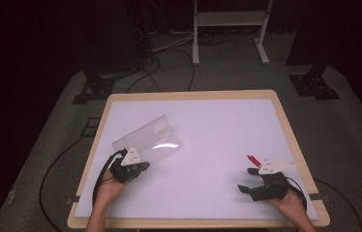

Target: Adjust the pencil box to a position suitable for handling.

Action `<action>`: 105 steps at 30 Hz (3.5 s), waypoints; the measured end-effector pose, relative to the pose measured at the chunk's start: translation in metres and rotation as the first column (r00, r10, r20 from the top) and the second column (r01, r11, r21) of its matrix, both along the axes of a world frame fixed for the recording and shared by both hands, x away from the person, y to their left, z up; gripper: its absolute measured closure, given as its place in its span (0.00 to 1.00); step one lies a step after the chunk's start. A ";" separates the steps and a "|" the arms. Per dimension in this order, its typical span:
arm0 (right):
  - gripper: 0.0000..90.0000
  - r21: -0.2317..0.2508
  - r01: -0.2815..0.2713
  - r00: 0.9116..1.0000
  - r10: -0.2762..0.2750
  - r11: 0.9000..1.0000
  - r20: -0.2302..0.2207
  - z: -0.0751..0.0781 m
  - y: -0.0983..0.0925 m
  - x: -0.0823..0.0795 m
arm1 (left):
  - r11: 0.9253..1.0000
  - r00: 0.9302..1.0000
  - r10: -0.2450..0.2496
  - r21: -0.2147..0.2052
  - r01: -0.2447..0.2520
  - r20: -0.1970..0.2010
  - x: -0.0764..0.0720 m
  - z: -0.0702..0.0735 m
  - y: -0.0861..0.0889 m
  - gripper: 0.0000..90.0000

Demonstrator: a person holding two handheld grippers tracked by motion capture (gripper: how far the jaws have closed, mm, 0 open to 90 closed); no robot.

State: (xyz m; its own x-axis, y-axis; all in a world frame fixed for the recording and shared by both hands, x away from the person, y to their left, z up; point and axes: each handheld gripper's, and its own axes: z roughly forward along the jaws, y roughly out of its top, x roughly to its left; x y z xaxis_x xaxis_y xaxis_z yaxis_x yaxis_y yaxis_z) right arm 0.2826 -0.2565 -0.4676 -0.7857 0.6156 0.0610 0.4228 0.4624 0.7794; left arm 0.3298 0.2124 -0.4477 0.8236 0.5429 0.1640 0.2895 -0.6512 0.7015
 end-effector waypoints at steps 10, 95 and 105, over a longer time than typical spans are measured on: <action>0.26 -0.005 -0.003 1.000 0.003 1.000 0.000 0.000 0.002 0.000 | 0.999 0.998 -0.044 -0.029 0.045 0.036 -0.007 0.007 -0.011 0.99; 0.27 0.020 0.200 0.980 -0.200 0.980 0.018 0.006 -0.063 0.005 | 0.864 0.863 -0.502 -0.082 0.497 -0.058 -0.031 -0.013 -0.113 0.99; 0.37 -0.021 0.209 0.978 -0.209 0.978 -0.006 0.000 -0.063 0.009 | 0.864 0.861 -0.502 -0.085 0.496 -0.079 -0.029 -0.017 -0.113 0.99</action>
